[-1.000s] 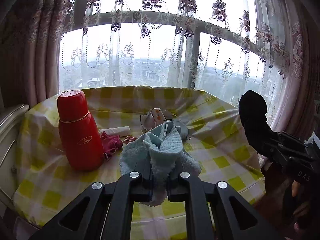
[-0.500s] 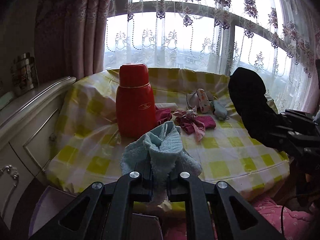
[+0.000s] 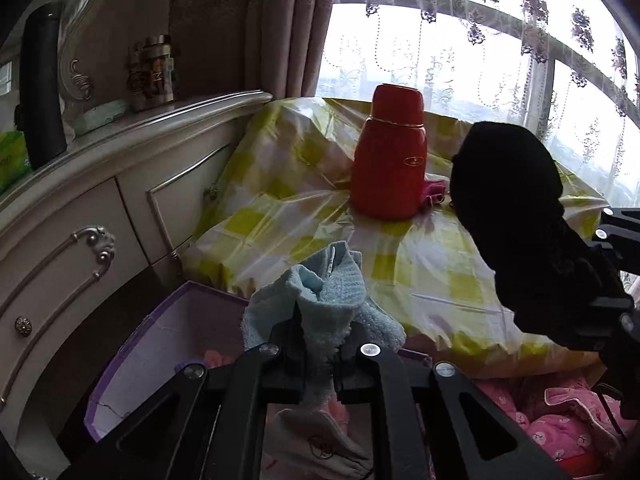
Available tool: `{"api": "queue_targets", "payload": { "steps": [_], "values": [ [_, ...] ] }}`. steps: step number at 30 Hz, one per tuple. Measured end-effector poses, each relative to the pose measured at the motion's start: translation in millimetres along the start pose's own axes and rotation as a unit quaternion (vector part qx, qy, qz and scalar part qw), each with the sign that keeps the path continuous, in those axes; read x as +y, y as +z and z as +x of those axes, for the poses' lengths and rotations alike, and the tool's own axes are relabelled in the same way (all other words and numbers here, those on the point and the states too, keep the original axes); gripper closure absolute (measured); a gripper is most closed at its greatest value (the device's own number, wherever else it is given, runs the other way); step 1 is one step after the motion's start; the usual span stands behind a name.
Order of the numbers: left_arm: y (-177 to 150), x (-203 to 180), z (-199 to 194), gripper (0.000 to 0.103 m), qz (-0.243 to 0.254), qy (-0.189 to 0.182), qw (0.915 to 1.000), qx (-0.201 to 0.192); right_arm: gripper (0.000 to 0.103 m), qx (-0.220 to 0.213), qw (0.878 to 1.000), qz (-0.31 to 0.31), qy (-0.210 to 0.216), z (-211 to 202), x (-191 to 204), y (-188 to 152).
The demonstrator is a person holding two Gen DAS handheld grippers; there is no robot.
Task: Organize soft objects
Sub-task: 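Carry the black item and blue towel with both grippers toward the box, then open the left gripper over the box while the right releases the black item into it, then move both grippers back over the table toward the remaining items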
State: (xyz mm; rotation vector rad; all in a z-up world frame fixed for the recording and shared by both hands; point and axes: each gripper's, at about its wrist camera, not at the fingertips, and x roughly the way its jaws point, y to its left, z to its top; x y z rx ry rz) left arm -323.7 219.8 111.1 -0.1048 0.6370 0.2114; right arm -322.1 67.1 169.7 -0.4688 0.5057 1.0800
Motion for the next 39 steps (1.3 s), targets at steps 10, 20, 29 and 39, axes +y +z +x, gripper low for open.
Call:
{"api": "queue_targets", "payload": {
  "steps": [10, 20, 29, 39],
  "values": [
    [-40, 63, 18, 0.09, -0.055, 0.064, 0.9931, 0.082, 0.074, 0.079, 0.993, -0.064, 0.062, 57, 43, 2],
    [-59, 91, 22, 0.022, -0.061, 0.151, 0.9803, 0.112, 0.03, 0.183, 0.976, -0.059, 0.103, 107, 56, -8],
    [-67, 99, 27, 0.022, -0.07, 0.164, 0.9727, 0.148, 0.026, 0.188, 0.975, -0.066, 0.101, 101, 59, -15],
    [-41, 47, 42, 0.022, -0.02, 0.133, 0.9801, 0.146, 0.024, 0.144, 0.988, 0.002, 0.054, 69, -10, -28]
  ]
}}
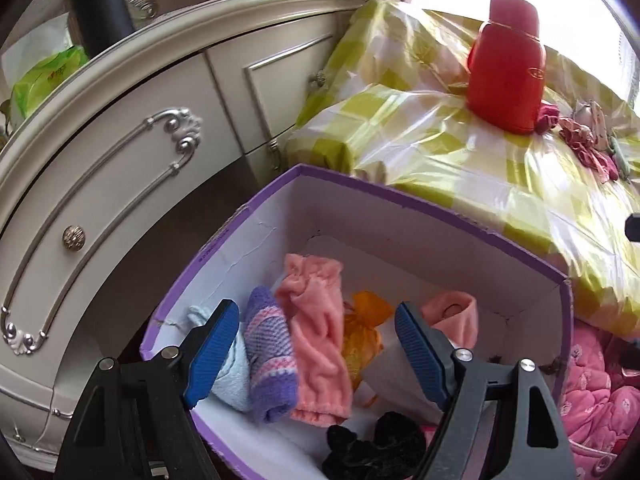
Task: Organize soft objects
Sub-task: 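Move both grippers back over the table toward the remaining items, then grasp the pink floral scarf with the right gripper while the left grasps the pink knit sweater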
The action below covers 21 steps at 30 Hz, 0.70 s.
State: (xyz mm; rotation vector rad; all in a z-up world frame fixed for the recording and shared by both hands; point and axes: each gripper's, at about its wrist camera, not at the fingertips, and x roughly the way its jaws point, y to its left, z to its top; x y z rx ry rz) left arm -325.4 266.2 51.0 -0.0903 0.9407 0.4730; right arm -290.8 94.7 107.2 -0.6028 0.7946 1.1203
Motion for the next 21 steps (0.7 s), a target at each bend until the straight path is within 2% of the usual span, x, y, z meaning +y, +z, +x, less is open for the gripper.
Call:
{"api": "queue_targets", "payload": {
  "steps": [3, 6, 9, 12, 16, 18, 20, 21],
  "values": [
    [14, -43, -4, 0.022, 0.042, -0.057, 0.9974, -0.009, 0.022, -0.014, 0.997, 0.075, -0.022, -13, -51, -25],
    [28, -96, 0, 0.022, 0.098, -0.126, 0.9871, -0.001, 0.022, -0.016, 0.985, 0.161, -0.064, -22, -111, -62],
    [42, -151, 6, 0.022, 0.155, -0.178, 0.9718, 0.002, 0.022, -0.026, 0.961, 0.256, -0.101, -38, -174, -100],
    [58, -203, 13, 0.022, 0.189, -0.225, 0.9558, -0.001, 0.022, -0.045, 0.933, 0.326, -0.146, -54, -234, -133],
    [77, -260, 24, 0.022, 0.193, -0.269, 0.9436, 0.003, 0.021, -0.045, 0.899, 0.386, -0.202, -57, -312, -162],
    [87, -280, 32, 0.022, 0.185, -0.281, 0.9417, 0.01, 0.022, -0.053, 0.884, 0.42, -0.198, -55, -344, -171],
    [95, -293, 41, 0.022, 0.171, -0.286, 0.9426, 0.024, 0.021, -0.077, 0.877, 0.439, -0.179, -53, -366, -170],
    [100, -297, 45, 0.022, 0.162, -0.291, 0.9425, 0.028, 0.021, -0.09, 0.88, 0.434, -0.171, -51, -373, -164]
  ]
}}
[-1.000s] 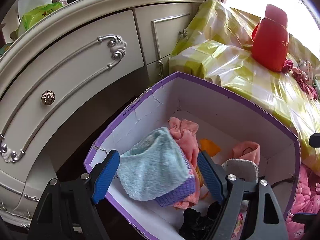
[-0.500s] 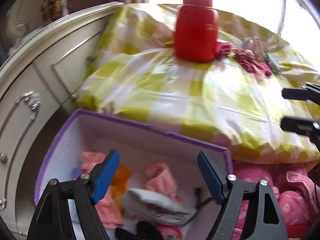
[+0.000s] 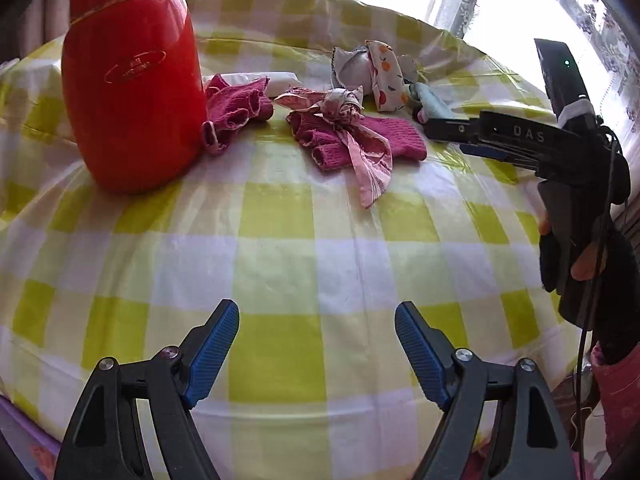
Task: Organize soft objects
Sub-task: 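Grasp the pink floral scarf with the right gripper while the left grasps the pink knit sweater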
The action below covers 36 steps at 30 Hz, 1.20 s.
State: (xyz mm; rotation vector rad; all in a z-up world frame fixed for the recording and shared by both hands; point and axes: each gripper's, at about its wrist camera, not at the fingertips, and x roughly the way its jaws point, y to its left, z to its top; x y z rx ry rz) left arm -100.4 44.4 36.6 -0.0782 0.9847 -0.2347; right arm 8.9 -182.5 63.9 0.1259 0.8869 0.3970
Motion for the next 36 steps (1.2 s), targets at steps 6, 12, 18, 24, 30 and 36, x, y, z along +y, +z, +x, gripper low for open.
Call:
{"api": "queue_targets", "payload": {
  "steps": [6, 12, 18, 24, 30, 36],
  "values": [
    [4, 13, 14, 0.022, -0.05, 0.019, 0.9986, -0.005, 0.022, 0.002, 0.997, -0.081, 0.021, 56, 53, 39],
    [0, 19, 19, 0.022, -0.031, 0.038, 0.9988, 0.011, 0.041, 0.035, 0.99, -0.136, -0.021, 116, 63, 46],
    [30, 11, 34, 0.022, -0.021, 0.021, 0.9995, -0.002, 0.078, -0.077, 0.994, -0.069, -0.018, 15, 24, 27],
    [100, -11, 89, 0.018, -0.018, 0.005, 0.9998, -0.003, 0.077, -0.135, 0.99, 0.02, -0.046, -97, -32, -30],
    [153, -54, 142, 0.0, 0.043, 0.024, 0.9979, 0.043, 0.077, -0.147, 0.986, 0.035, -0.065, -158, -43, -72],
    [134, -97, 127, 0.098, 0.09, -0.027, 0.9955, 0.005, 0.075, -0.121, 0.989, 0.062, -0.055, -153, -47, -95]
  ]
}}
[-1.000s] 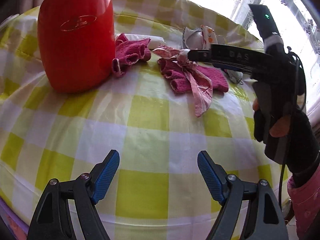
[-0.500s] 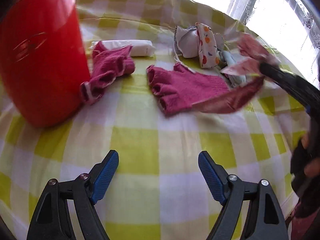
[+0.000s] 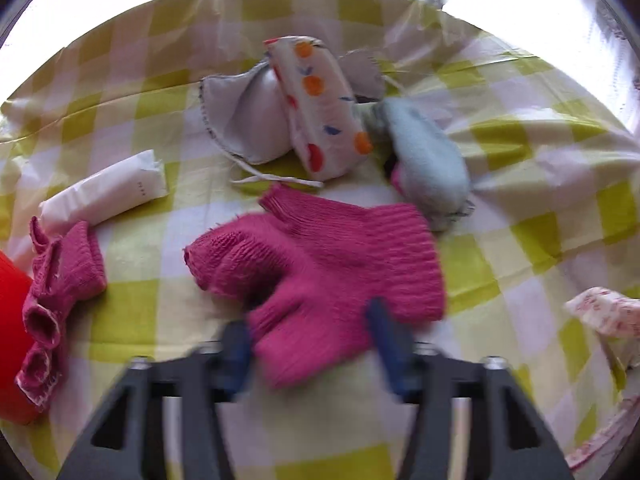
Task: Organize soft objects
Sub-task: 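Grasp the pink floral scarf with the right gripper while the left grasps the pink knit sweater, then carry the floral scarf and pink sweater with both grippers toward the box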
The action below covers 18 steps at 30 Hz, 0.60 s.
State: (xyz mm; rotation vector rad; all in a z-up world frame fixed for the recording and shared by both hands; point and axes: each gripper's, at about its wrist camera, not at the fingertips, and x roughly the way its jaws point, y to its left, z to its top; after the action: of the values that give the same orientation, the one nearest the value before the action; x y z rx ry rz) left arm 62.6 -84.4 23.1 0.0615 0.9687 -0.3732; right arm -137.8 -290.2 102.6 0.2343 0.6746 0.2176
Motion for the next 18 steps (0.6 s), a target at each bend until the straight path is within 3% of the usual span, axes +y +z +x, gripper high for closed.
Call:
{"api": "queue_targets", "payload": {
  "steps": [4, 12, 18],
  "values": [
    [-36, -17, -48, 0.097, -0.011, -0.021, 0.9987, -0.045, 0.075, 0.002, 1.0, -0.011, 0.001, -3, 7, -8],
    [-92, -23, -107, 0.097, -0.011, -0.017, 0.9993, -0.03, 0.075, 0.037, 0.999, -0.021, -0.017, 3, 19, -17],
    [-105, -28, -150, 0.097, 0.001, 0.0, 0.9982, -0.059, 0.075, 0.027, 0.999, -0.044, -0.005, -14, 48, -15]
  ]
}}
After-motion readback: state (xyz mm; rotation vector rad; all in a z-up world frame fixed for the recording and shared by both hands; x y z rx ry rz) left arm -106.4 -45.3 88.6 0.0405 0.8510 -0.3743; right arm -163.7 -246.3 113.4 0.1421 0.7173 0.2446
